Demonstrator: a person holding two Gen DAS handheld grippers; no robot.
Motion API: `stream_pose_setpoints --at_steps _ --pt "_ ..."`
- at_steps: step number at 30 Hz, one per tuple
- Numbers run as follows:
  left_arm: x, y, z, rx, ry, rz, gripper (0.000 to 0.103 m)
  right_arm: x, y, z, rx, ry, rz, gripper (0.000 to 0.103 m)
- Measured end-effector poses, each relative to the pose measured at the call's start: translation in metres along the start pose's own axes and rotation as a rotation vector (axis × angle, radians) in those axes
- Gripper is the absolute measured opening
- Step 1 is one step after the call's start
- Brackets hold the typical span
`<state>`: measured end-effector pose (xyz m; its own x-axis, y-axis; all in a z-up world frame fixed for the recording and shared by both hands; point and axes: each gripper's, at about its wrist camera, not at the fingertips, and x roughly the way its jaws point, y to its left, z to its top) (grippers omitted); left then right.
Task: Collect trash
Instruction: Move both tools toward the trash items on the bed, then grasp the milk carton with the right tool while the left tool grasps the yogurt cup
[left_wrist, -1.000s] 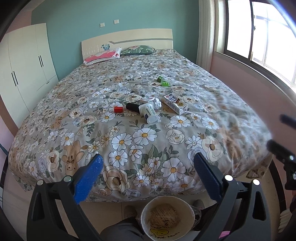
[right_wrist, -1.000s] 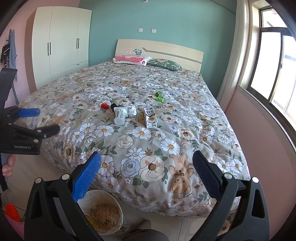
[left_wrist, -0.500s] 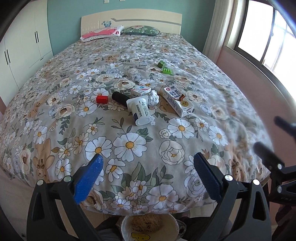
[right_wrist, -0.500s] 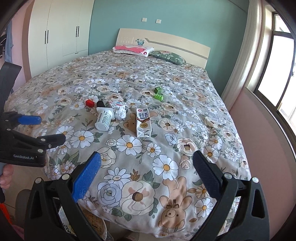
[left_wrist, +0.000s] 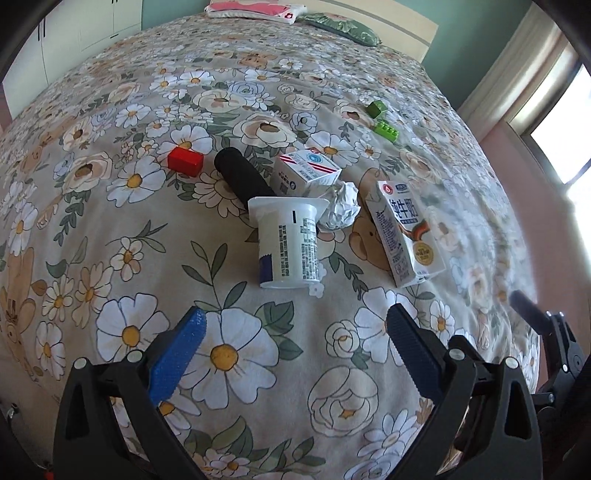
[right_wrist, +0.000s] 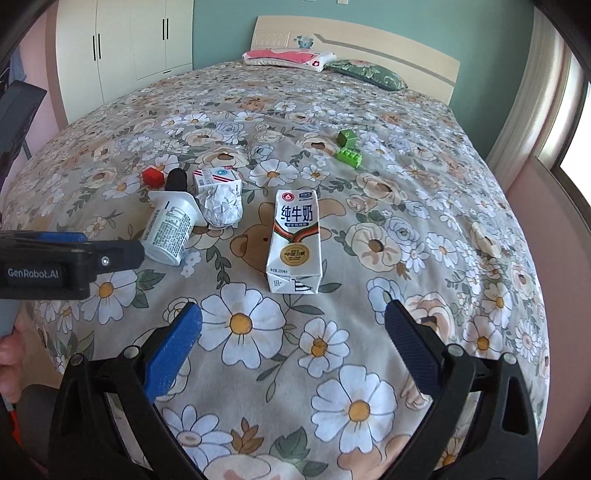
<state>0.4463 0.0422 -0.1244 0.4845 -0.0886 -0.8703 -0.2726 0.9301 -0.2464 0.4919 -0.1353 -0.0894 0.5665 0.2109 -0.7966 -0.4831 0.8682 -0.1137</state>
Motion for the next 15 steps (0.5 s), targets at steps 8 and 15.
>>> stream_pose_setpoints --at_steps 8,15 --pt "0.048 0.001 0.020 -0.041 0.051 0.032 0.099 0.080 -0.005 0.025 0.000 0.084 0.027 0.096" --pt "0.076 0.006 0.032 -0.073 0.096 0.039 0.098 0.120 -0.008 0.034 0.016 0.165 0.063 0.067"
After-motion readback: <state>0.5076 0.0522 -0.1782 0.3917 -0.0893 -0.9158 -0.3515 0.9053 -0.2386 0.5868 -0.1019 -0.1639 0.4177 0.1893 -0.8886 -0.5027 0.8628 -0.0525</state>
